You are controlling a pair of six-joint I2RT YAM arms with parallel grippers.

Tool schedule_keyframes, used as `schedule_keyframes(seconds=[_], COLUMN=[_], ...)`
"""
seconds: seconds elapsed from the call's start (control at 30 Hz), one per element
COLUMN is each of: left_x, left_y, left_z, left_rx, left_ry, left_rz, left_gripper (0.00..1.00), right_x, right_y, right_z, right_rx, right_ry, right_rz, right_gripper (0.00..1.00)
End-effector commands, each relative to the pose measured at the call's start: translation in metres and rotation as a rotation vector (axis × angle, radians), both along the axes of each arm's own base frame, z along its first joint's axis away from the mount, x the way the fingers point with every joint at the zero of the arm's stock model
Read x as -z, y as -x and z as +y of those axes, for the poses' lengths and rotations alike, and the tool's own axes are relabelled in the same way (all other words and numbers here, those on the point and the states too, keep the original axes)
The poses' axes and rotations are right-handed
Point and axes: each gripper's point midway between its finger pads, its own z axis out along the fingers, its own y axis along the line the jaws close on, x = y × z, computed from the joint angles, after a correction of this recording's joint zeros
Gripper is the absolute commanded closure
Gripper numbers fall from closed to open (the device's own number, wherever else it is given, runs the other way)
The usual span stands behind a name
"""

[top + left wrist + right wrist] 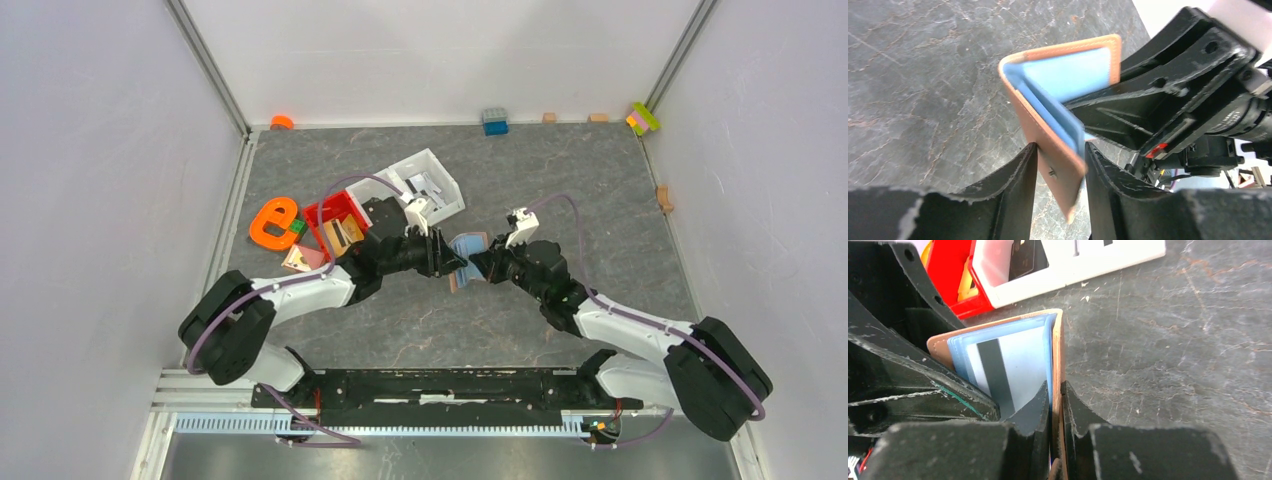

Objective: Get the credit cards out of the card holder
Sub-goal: Remove the credit card from the card holder.

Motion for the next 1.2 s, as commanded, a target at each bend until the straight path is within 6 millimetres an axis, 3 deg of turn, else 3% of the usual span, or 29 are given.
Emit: schedule_keyframes(seconds=[0.0, 0.17, 0.3, 0.47, 0.63, 0.73, 0.77, 0.83, 0.93, 1.07, 1.17], left_x=[-0.017, -0.022, -0.026, -0.02, -0.03, -0.029, -0.028, -0.027, -0.024, -0.022, -0.019], left_y=[-0.014, -0.015, -0.011, 0.001, 0.0, 0.0, 0.0, -0.002, -0.007, -0.01, -0.012], left_z=[0.009, 0.013, 0.012, 0.02, 0.028, 0.031, 0.032, 0.034, 0.038, 0.044, 0.048], left_rx=[-0.073, -0.081, -0.05, -0.027, -0.063, -0.063, -0.068, -0.089, -0.123, -0.163, -0.192], left_ry=[-0.046, -0.052, -0.043, -0.055, -0.036, -0.044, -0.048, -0.05, -0.073, -0.094, -0.102], left_rz=[-0.091, -0.116, -0.144, -0.139, -0.192, -0.213, -0.214, -0.21, -0.188, -0.177, -0.171], left_gripper=[0.58, 0.62, 0.63, 0.78, 0.93, 0.97, 0.98, 0.98, 0.98, 0.98, 0.98], right_x=[-0.03, -0.029, -0.038, -0.045, -0.046, -0.041, -0.037, -0.029, -0.03, -0.052, -0.083], right_y=[-0.015, -0.017, -0.011, -0.003, -0.004, -0.009, -0.011, -0.019, -0.028, -0.024, -0.006], right_z=[-0.011, -0.021, -0.01, -0.003, -0.005, -0.013, -0.016, -0.03, -0.052, -0.064, -0.05], right_rx=[0.101, 0.149, 0.066, -0.003, -0.004, 0.03, 0.046, 0.131, 0.244, 0.273, 0.14], right_ry=[-0.022, -0.021, -0.063, -0.109, -0.11, -0.099, -0.088, -0.046, -0.002, -0.028, -0.109], right_rz=[-0.097, -0.094, -0.111, -0.131, -0.135, -0.119, -0.107, -0.078, -0.082, -0.171, -0.322], right_gripper=[1.0, 1.0, 1.0, 1.0, 0.98, 0.84, 0.74, 0.58, 0.43, 0.42, 0.48])
